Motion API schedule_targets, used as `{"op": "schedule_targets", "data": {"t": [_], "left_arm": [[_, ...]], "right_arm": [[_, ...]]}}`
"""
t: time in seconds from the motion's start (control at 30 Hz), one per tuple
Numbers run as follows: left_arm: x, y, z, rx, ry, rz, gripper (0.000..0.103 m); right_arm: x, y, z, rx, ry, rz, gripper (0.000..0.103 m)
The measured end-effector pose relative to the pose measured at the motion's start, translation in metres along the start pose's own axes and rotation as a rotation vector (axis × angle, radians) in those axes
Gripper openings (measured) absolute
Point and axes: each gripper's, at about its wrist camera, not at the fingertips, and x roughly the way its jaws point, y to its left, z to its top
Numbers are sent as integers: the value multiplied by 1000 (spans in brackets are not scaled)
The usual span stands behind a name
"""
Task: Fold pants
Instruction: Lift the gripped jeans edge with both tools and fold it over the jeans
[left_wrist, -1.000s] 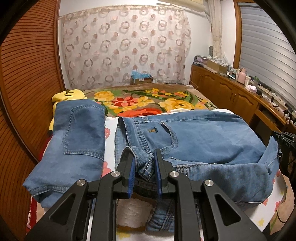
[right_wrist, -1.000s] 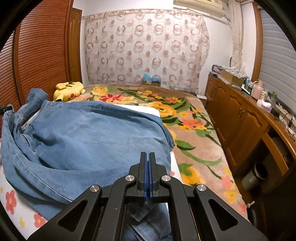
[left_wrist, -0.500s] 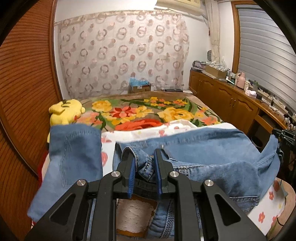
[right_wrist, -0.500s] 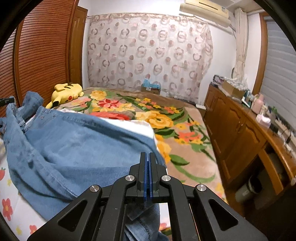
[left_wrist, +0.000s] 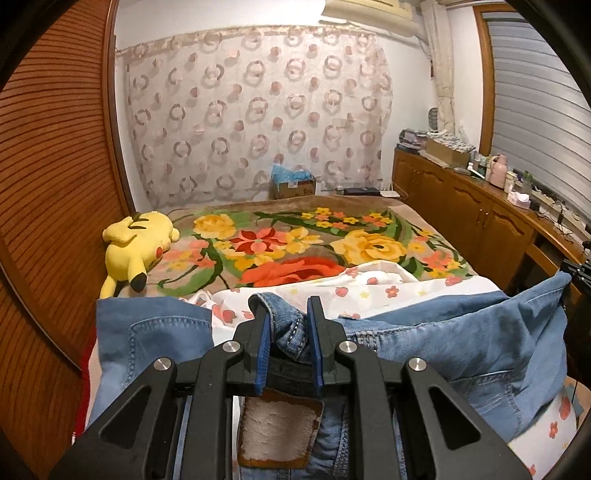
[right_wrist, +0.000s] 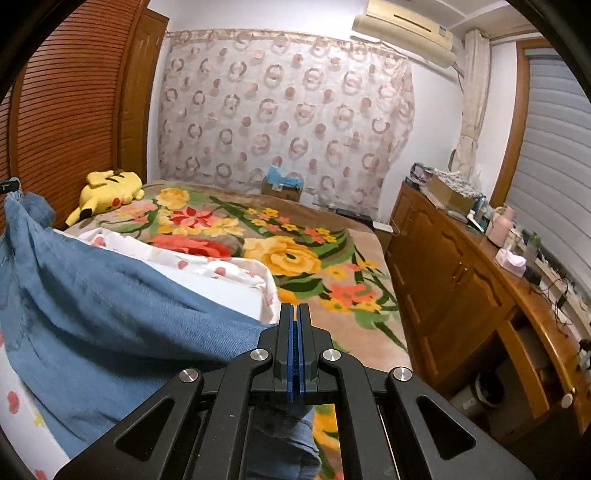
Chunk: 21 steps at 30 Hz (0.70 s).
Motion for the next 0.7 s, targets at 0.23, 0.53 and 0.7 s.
{"op": "schedule_targets", "data": {"t": [0.23,0.53,0.7], "left_arm": [[40,-2,5,5,41,20,20],[63,-10,-2,26,104,18,21],[53,-13,-6,51,108,10,38]], "right_arm": [[36,11,18,-40,59,-14,1],[61,10,34,-28,140,17,1],[53,3,45,-7,127,25,4]]}}
